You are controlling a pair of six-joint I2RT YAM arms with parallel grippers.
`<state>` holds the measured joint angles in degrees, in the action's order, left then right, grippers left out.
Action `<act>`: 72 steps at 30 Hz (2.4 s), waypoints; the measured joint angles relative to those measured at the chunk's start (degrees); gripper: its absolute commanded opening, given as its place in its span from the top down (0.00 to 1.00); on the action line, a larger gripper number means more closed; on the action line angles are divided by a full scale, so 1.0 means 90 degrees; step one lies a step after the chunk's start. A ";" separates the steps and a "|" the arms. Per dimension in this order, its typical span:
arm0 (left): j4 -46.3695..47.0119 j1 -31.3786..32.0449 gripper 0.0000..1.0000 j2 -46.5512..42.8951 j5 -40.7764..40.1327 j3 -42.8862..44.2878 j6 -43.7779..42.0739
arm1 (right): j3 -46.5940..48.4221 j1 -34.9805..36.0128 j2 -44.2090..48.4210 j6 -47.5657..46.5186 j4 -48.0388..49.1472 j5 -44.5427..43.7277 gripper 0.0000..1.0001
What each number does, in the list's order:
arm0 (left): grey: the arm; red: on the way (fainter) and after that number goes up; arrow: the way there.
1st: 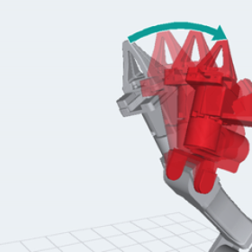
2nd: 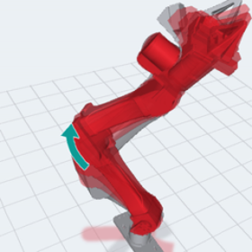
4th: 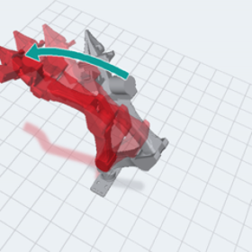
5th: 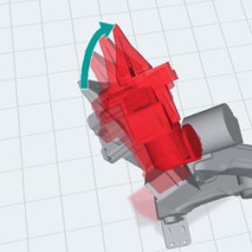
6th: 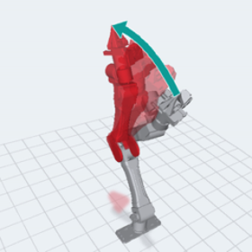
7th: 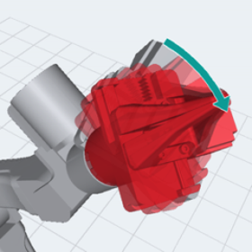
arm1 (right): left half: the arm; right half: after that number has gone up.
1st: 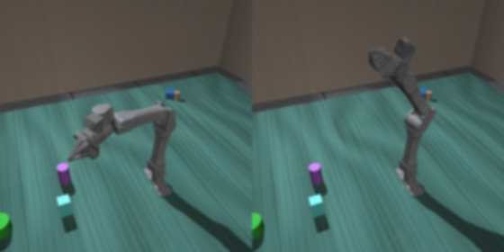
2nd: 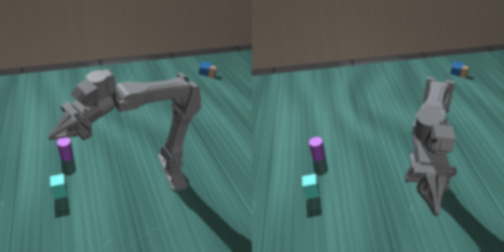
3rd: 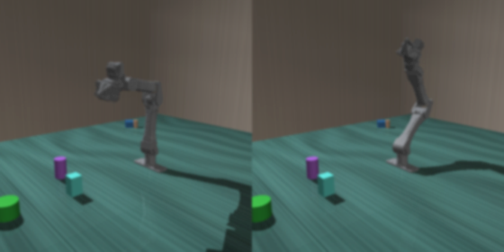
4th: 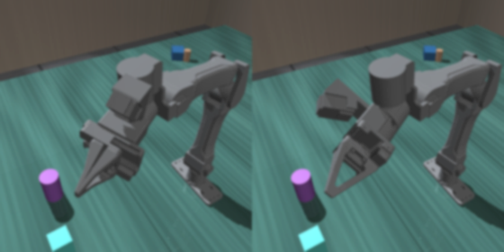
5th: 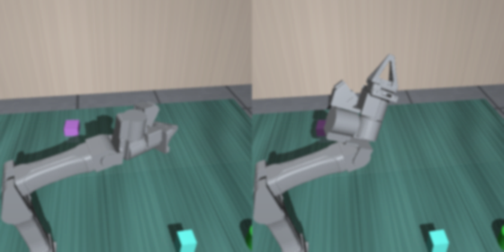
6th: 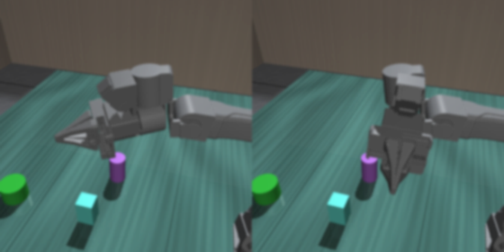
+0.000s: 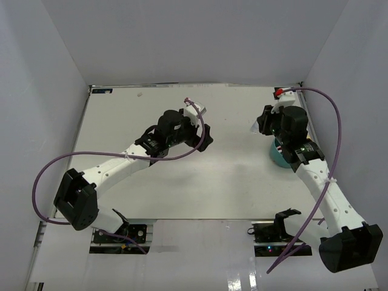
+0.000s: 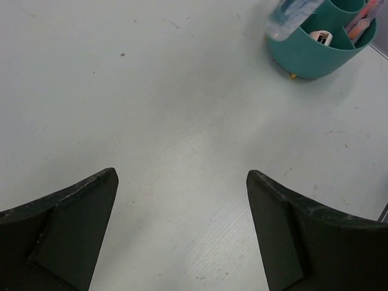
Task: Sort the stationery into containers
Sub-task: Place the stationery in the storage box, then reset both arms
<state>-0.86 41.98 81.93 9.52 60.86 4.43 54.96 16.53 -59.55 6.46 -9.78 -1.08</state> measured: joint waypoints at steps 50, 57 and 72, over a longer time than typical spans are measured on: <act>-0.1761 -0.2414 0.02 -0.0930 -0.1348 -0.0702 0.0920 | -0.1219 -0.2518 -0.0187 -0.0163 0.0104 -0.1496 0.34; -0.1766 -0.2412 0.02 -0.0974 -0.1348 -0.0765 0.0923 | -0.1219 -0.2528 0.0148 -0.0114 0.0138 -0.1343 0.08; -0.2477 -0.2412 0.02 -0.3364 -0.1756 -0.0104 0.1069 | -0.0015 -0.2535 0.3160 0.0075 -0.0573 0.0010 0.10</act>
<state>-23.16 20.27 51.66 -6.28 59.92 14.04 54.83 -6.28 -31.11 7.14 -14.94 -0.99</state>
